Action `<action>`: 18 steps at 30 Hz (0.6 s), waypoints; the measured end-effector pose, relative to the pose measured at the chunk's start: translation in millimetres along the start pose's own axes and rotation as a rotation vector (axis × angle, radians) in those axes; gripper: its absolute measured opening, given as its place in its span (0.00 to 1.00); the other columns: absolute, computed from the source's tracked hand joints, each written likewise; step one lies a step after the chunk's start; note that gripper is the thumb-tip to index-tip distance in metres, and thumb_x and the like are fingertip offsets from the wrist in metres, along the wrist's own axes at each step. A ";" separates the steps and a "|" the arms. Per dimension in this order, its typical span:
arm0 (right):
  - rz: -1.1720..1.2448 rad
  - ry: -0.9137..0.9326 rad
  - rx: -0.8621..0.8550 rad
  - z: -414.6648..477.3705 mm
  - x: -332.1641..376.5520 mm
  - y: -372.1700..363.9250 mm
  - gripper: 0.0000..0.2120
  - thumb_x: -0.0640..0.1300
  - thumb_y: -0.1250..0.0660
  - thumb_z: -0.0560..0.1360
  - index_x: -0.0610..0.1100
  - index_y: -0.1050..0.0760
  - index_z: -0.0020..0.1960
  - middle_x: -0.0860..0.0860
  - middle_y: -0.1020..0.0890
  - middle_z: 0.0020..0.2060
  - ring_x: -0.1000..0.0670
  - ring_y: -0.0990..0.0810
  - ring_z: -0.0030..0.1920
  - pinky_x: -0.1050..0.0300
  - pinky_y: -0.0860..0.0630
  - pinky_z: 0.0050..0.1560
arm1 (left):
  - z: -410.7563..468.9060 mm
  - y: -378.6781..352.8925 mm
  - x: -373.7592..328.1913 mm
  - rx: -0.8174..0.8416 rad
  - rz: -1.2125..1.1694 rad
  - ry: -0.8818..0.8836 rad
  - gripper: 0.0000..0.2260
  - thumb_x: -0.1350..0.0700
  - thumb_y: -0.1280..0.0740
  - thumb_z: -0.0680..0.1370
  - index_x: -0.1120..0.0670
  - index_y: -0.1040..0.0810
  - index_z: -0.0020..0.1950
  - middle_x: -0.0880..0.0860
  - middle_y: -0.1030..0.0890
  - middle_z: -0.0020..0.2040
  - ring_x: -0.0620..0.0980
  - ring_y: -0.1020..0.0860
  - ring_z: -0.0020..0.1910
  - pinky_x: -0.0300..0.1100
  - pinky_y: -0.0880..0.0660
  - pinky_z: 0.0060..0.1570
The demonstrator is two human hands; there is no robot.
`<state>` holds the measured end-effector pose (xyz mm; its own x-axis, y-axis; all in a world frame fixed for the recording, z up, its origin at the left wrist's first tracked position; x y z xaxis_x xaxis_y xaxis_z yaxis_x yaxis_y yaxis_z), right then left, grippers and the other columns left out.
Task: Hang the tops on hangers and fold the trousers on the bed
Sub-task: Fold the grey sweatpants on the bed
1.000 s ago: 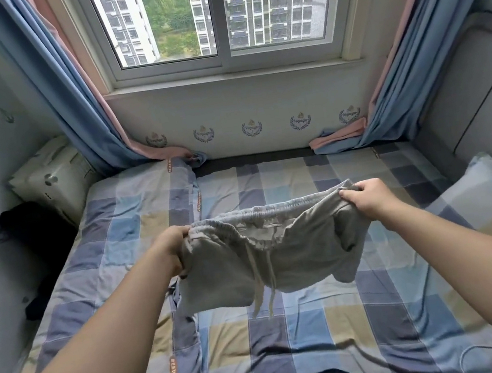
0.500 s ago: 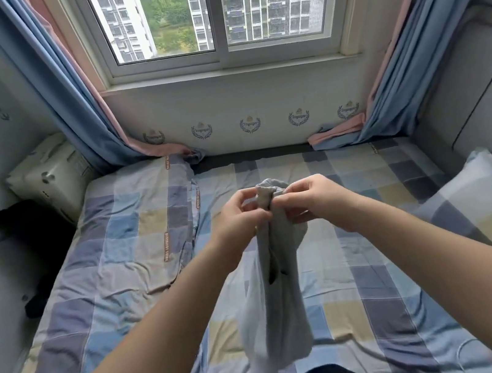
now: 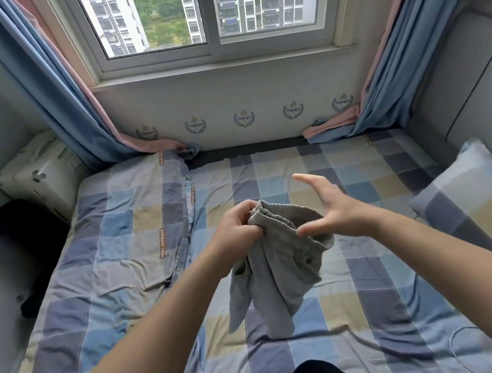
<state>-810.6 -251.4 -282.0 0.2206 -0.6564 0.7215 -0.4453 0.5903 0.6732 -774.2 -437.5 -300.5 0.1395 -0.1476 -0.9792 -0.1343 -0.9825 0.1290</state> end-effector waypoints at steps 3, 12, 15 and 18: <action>-0.152 0.018 0.087 0.2 10.3 -23.4 0.51 0.63 0.20 0.62 0.64 0.44 0.78 0.57 0.35 0.75 0.49 0.40 0.75 0.42 0.44 0.76 | 1.1 -4.4 -11.4 0.084 0.102 -0.057 0.17 0.66 0.39 0.63 0.63 0.23 0.50 0.55 0.26 0.41 0.50 0.29 0.42 0.45 0.33 0.44; 0.065 -0.153 0.174 -7.6 -33.5 -107.7 0.38 0.52 0.25 0.57 0.60 0.31 0.66 0.56 0.17 0.52 0.52 0.19 0.52 0.50 0.19 0.53 | 8.4 22.3 11.9 -0.041 0.203 -0.007 0.12 0.62 0.35 0.64 0.59 0.21 0.46 0.54 0.25 0.39 0.48 0.27 0.40 0.43 0.30 0.44; 0.033 -0.235 0.096 -3.6 -65.2 -118.6 0.24 0.48 0.31 0.62 0.55 0.24 0.58 0.53 0.16 0.48 0.48 0.19 0.49 0.51 0.20 0.49 | 13.6 29.5 23.1 -0.053 0.290 0.012 0.10 0.62 0.35 0.65 0.55 0.21 0.45 0.53 0.23 0.39 0.48 0.26 0.39 0.42 0.30 0.42; 0.045 -0.269 -0.010 11.8 -79.5 -98.5 0.03 0.43 0.36 0.68 0.44 0.24 0.37 0.50 0.20 0.33 0.45 0.23 0.40 0.54 0.29 0.37 | 24.7 50.2 34.5 -0.102 0.437 0.021 0.10 0.69 0.34 0.70 0.54 0.23 0.42 0.52 0.23 0.37 0.47 0.28 0.38 0.40 0.33 0.38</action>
<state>-794.5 -262.8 -407.6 -0.0385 -0.7298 0.6826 -0.4409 0.6254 0.6438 -800.4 -489.1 -331.7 0.1110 -0.5524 -0.8261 -0.0875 -0.8335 0.5456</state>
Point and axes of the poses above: each hand's wrist, its own z-axis towards the middle knuckle, its own y-axis out of the back of the hand, x = y × z, the point moved 8 cm from there along z, towards the middle knuckle
